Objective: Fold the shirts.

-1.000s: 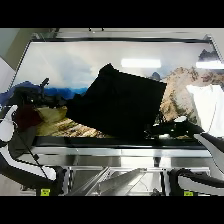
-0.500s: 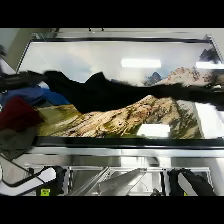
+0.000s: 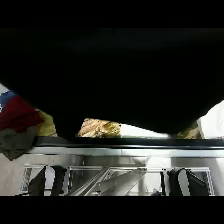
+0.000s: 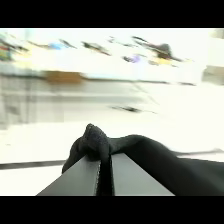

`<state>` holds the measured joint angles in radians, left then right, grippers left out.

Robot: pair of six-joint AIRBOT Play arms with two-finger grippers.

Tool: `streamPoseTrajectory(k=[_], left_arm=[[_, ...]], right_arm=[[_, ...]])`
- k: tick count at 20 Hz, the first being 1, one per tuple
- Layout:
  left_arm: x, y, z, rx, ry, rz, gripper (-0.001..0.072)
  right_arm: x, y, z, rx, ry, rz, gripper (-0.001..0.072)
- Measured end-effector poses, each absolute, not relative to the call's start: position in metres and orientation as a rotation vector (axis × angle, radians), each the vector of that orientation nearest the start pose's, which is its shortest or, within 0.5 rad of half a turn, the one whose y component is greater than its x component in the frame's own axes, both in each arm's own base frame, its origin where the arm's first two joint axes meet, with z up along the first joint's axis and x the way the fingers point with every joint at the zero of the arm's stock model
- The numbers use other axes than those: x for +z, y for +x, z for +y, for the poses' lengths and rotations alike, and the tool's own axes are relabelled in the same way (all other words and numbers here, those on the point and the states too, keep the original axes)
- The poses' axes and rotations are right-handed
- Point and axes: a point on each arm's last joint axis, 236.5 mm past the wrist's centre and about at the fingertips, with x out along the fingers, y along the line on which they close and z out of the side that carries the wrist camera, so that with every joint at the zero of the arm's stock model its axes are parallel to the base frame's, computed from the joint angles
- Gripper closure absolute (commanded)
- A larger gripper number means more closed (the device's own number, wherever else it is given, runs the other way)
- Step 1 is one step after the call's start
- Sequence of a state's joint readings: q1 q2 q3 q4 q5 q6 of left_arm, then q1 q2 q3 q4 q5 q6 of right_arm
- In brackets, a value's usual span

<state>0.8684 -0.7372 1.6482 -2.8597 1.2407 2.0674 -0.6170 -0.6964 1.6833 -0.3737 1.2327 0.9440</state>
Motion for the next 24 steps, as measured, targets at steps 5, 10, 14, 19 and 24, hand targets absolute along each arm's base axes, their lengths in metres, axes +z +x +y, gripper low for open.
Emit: streamPoseTrajectory(k=[5,10,14,19,24], left_arm=[[0.417,0.323,-0.003,-0.354,-0.233,0.166,0.0688],[0.244,0.427,-0.008,-0.397,-0.296,0.586,0.0687],[0.101,0.485,-0.02,-0.399,-0.318,0.863,0.0687],[-0.001,0.548,-0.017,-0.391,-0.326,0.994,0.0688],[-0.015,0.591,-0.009,-0.391,-0.296,0.965,0.0688]], right_arm=[[0.429,0.318,0.065,0.597,0.134,0.123,0.0696],[0.252,0.426,0.069,0.653,0.344,0.541,0.0695],[0.107,0.486,0.084,0.633,0.433,0.785,0.0694],[-0.017,0.537,0.092,0.565,0.528,0.886,0.0695],[-0.032,0.573,0.09,0.554,0.531,0.845,0.0695]])
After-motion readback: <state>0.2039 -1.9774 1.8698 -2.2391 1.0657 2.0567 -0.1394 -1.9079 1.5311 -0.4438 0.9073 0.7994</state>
